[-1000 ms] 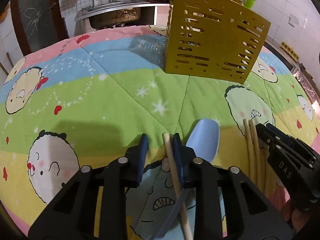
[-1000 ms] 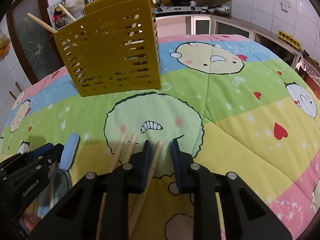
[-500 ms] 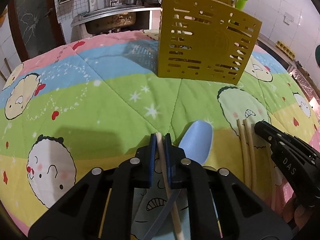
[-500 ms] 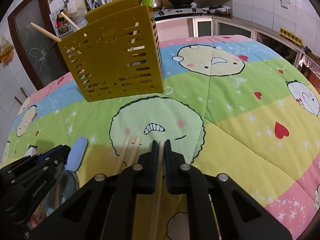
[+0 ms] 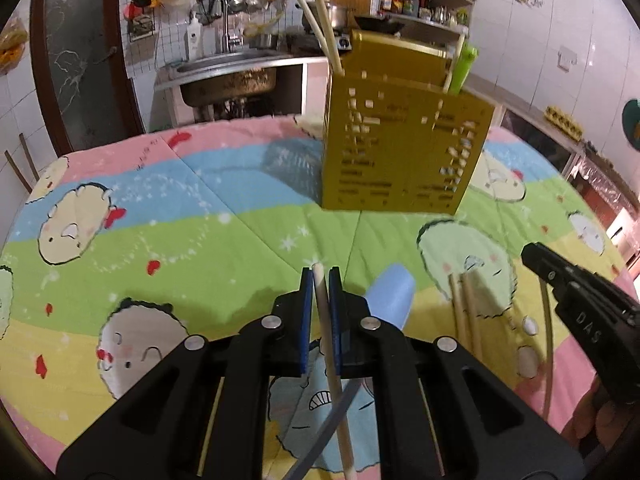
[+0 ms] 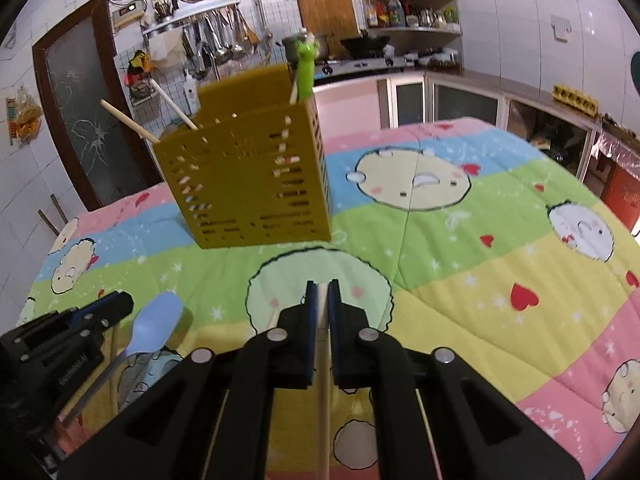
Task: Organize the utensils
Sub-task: 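Lift both chopsticks and carry them up over the yellow holder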
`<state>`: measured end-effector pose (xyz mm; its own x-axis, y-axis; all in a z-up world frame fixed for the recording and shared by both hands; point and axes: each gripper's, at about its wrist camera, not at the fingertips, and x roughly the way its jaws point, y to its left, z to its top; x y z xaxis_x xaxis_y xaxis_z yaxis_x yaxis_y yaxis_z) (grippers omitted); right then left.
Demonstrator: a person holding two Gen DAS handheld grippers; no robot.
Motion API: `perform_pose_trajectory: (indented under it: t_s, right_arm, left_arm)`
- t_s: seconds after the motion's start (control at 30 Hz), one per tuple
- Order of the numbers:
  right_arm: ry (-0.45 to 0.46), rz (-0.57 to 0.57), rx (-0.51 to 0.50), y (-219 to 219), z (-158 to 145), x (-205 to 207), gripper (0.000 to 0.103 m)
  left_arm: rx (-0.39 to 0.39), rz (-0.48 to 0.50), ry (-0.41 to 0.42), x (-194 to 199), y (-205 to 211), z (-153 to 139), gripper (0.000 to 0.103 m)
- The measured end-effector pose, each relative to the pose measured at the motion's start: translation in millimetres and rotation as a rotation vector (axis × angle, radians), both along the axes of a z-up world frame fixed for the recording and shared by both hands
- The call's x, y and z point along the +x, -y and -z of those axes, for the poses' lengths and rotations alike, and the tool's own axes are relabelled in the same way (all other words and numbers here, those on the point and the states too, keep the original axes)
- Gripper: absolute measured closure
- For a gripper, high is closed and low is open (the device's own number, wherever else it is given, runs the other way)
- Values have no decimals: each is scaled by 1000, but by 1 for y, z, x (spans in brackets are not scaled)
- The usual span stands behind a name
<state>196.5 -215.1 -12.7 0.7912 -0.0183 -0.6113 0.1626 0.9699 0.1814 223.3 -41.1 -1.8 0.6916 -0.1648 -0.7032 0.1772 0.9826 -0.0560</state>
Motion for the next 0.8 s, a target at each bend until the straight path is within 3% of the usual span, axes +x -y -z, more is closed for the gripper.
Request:
perform_pose_trajectory:
  t_s: [0.33, 0.8]
  right_arm:
    - [86, -1, 15, 8, -21, -16, 97]
    - [237, 7, -8, 7, -56, -40, 97]
  left_arm:
    - [-34, 2, 89, -22, -3, -39, 99]
    - [-70, -6, 240, -43, -11, -73, 99]
